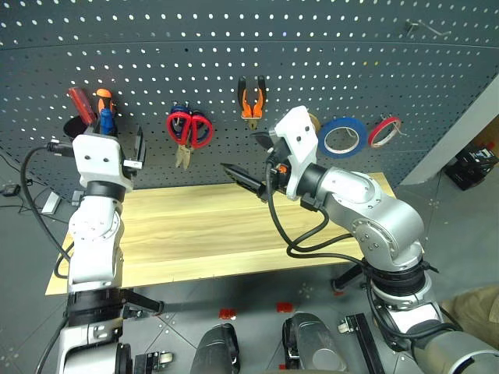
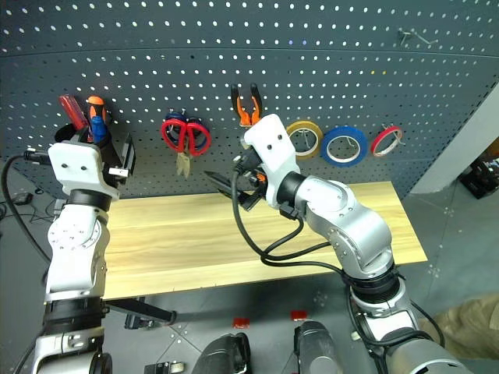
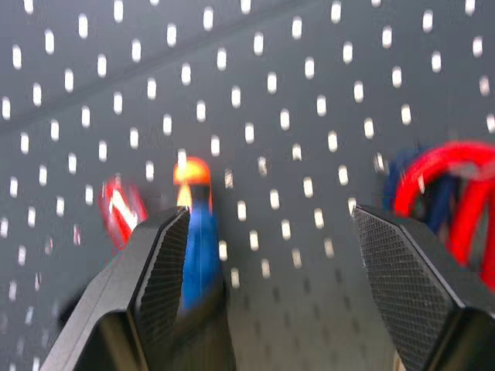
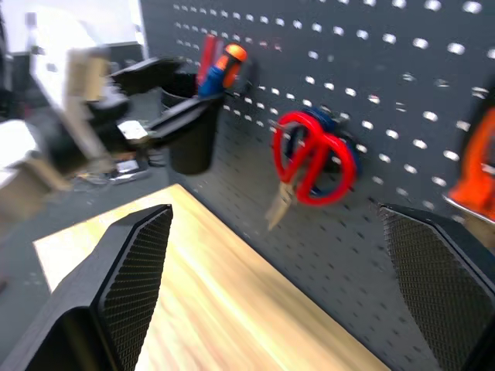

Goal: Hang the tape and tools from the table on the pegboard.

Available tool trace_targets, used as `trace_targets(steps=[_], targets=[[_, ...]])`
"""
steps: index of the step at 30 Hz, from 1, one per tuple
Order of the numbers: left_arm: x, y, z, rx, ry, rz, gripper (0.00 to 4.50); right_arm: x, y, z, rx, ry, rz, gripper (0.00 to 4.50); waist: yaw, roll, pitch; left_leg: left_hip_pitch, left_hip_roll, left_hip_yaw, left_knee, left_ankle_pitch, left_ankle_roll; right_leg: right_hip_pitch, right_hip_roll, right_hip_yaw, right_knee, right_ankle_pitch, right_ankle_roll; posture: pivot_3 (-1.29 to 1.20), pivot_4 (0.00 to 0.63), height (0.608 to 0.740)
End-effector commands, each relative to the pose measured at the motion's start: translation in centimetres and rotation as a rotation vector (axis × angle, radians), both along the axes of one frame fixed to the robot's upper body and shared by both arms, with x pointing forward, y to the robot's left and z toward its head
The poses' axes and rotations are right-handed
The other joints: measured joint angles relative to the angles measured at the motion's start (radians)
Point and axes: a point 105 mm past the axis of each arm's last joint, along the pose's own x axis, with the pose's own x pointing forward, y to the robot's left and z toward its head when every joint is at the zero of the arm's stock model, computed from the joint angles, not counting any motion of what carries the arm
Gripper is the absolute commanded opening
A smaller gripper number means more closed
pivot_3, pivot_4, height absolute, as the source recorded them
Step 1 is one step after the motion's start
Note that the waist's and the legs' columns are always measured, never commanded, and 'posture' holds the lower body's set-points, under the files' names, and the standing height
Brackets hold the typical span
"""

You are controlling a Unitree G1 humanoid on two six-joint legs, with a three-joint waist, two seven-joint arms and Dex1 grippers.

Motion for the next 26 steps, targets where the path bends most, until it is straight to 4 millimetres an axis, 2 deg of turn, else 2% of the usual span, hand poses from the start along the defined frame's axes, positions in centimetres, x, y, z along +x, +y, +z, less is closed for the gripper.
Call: trace_targets(steps=[1, 4, 7, 9, 14, 17, 20, 26], targets=[[-1.1, 1.2, -2.6, -0.149, 0.117, 0.056, 3.54, 1.9, -2.7, -1.3, 0.025, -0.058, -0.155, 4.5, 0.003, 0.0, -0.02, 0.0, 0.0, 0.0, 0.0, 0.0, 0.0, 0.001, 0.0, 0.0, -0.001, 0.0, 0.0, -0.21, 0.048, 0.74], [-1.8, 2.2, -4.5, -0.251, 0.19, 0.136, 3.54, 3.4, -4.5, -3.5, 0.07, -0.029, -0.263, 4.5, 0.012, 0.0, -0.036, 0.001, 0.0, 0.0, 0.001, -0.001, 0.002, 0.002, 0.0, 0.0, 0.0, 0.0, 0.0, -0.19, 0.029, 0.74], [-3.0, 3.5, -5.5, -0.283, 0.209, 0.228, 3.54, 4.7, -6.7, -7.9, 0.066, -0.026, -0.392, 4.5, 0.021, -0.001, -0.059, 0.001, 0.0, -0.003, 0.002, -0.002, 0.003, 0.002, 0.002, 0.0, 0.0, 0.002, 0.0, -0.17, 0.004, 0.74], [-3.5, 3.7, -5.8, -0.291, 0.216, 0.23, 3.54, 5.1, -7.6, -10.5, 0.082, 0.033, -0.413, 4.5, 0.022, -0.001, -0.076, 0.002, 0.0, -0.003, 0.002, -0.002, 0.003, 0.003, 0.003, 0.0, 0.0, 0.002, 0.0, -0.17, 0.0, 0.74], [-4.0, 4.1, -8.1, -0.384, 0.267, 0.24, 3.54, 6.6, -10.1, -15.0, 0.075, 0.128, -0.513, 4.5, 0.024, 0.002, -0.093, 0.005, 0.0, -0.003, 0.002, -0.001, 0.003, 0.006, 0.003, 0.001, -0.001, 0.003, -0.002, -0.14, 0.0, 0.74], [-4.4, 4.3, -9.3, -0.412, 0.285, 0.247, 3.54, 7.2, -11.8, -17.5, 0.035, 0.174, -0.573, 4.5, 0.027, 0.002, -0.096, 0.014, 0.0, -0.004, 0.002, -0.002, 0.002, 0.015, 0.003, 0.001, -0.002, 0.003, -0.002, -0.12, 0.0, 0.74], [-4.7, 4.2, -10.1, -0.429, 0.3, 0.234, 3.54, 7.5, -13.1, -19.1, 0.013, 0.205, -0.617, 4.5, 0.03, 0.003, -0.097, 0.017, 0.001, -0.004, 0.002, -0.005, -0.002, 0.017, 0.003, 0.001, -0.002, 0.002, -0.002, -0.11, 0.0, 0.74], [-5.2, 4.2, -11.4, -0.387, 0.337, 0.255, 3.54, 8.2, -14.5, -19.7, 0.023, 0.225, -0.675, 4.5, 0.031, 0.005, -0.098, 0.017, 0.001, -0.003, 0.002, -0.002, 0.002, 0.017, 0.003, 0.002, -0.002, 0.002, -0.002, -0.1, 0.0, 0.74]])
